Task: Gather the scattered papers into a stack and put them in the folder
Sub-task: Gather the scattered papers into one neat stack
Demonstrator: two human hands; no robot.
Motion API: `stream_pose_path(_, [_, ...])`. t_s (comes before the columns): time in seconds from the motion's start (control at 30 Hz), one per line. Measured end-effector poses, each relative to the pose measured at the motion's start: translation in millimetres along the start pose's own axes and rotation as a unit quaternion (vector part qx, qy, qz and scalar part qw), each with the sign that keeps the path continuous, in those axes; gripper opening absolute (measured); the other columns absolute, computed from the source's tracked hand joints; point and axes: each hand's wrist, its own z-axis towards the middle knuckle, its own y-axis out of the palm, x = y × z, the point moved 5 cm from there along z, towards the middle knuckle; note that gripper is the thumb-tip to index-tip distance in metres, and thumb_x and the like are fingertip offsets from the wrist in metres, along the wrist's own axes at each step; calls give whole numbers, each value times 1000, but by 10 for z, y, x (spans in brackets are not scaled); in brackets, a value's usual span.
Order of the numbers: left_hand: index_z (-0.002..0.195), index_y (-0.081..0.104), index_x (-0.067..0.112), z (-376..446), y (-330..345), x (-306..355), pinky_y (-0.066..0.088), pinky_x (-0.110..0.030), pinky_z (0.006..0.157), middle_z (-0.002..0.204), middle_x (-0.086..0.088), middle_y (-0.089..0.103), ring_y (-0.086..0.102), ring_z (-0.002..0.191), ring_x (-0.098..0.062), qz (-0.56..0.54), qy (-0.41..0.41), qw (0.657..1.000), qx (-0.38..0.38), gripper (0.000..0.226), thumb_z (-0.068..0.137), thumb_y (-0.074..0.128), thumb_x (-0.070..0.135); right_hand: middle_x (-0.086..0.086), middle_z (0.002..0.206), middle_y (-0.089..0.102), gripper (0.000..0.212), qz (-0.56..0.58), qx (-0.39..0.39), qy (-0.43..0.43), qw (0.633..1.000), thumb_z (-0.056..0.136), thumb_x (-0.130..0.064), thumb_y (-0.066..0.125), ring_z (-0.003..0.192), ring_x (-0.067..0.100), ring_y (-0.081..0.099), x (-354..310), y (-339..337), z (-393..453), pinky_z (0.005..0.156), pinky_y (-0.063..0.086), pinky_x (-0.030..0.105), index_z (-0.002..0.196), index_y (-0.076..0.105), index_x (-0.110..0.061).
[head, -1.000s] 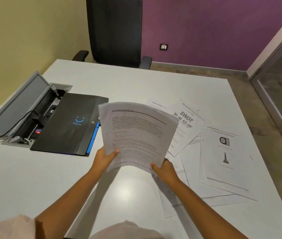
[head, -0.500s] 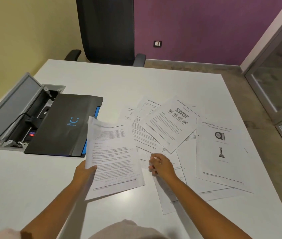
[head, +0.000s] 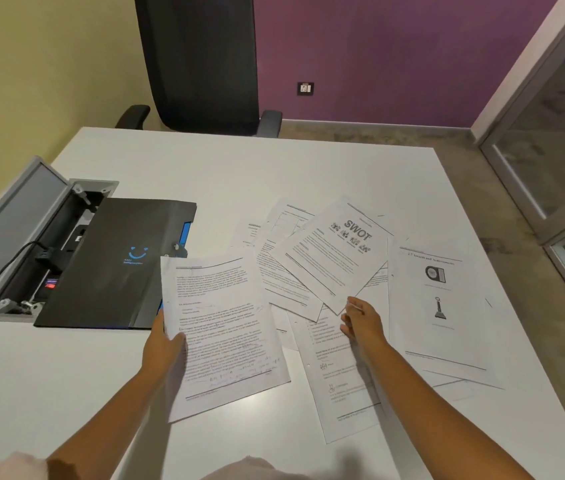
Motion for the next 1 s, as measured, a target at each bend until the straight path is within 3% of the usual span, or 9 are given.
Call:
stream_pose_path(0.1, [140,30,19,60,-5,79,42,-53,97,137,-13,49,49,121,-37,17,11,1000,-2,59,88,56,11,5,86,58,30,17,-5,26,1000,95,-10,49,78,13,55,-19,-17,90,90,52,33,124,55,-13])
stream_pose_path(0.23, [145,21,24,82,29,79,41,-52,97,138,-11,48,48,122,-37,14,-12,1000,-16,63,92,50,9,6,98,59,34,15,-15,37,999,93,-7,50,85,15,56,-58,20,172,95,50,34,127,55,-10])
stream_pose_path(0.33, [147,15,25,51,74,34,37,-52,102,144,-12,41,42,128,-36,-7,-24,999,-36,67,93,45,1,6,85,57,37,26,-31,57,998,91,-6,53,68,12,51,-61,65,178,70,53,22,128,54,-10])
stream_pose_path(0.4, [147,14,24,43,85,26,34,-53,104,145,-12,38,39,130,-35,-15,-23,999,-46,67,93,45,1,6,76,54,45,31,-47,62,996,89,-5,57,58,11,44,-62,92,161,57,43,21,133,49,-10])
stream_pose_path(0.47, [148,12,25,38,96,40,32,-53,106,147,-11,36,37,132,-35,-8,-23,998,-56,67,93,44,1,10,95,60,55,30,-50,48,997,87,-6,61,60,11,49,-73,102,151,59,45,21,138,42,-12])
stream_pose_path(0.57, [147,12,25,20,110,58,34,-51,105,146,-11,36,37,132,-33,-13,-43,997,-67,61,95,41,8,12,139,44,58,24,-3,4,1000,86,-7,64,79,12,60,-109,46,145,67,53,17,139,42,-15])
stream_pose_path(0.7, [147,12,24,0,140,52,33,-54,106,146,-12,35,37,131,-34,-16,-61,994,-90,59,96,41,14,13,136,50,50,28,30,-32,999,86,-10,65,71,10,58,-149,-24,132,49,50,7,133,49,-13])
stream_pose_path(0.83, [147,7,19,-10,182,93,31,-52,107,151,-11,27,32,135,-34,28,-79,992,-99,60,96,39,13,12,134,54,47,44,33,-23,998,82,-13,70,89,16,62,-155,-57,92,66,52,15,127,56,-11])
stream_pose_path(1.0, [147,6,15,-1,176,131,31,-52,107,151,-13,27,31,136,-36,42,-71,993,-83,64,95,42,11,12,131,57,40,43,69,-15,997,83,-6,68,89,17,64,-100,-137,76,85,54,28,121,61,-13])
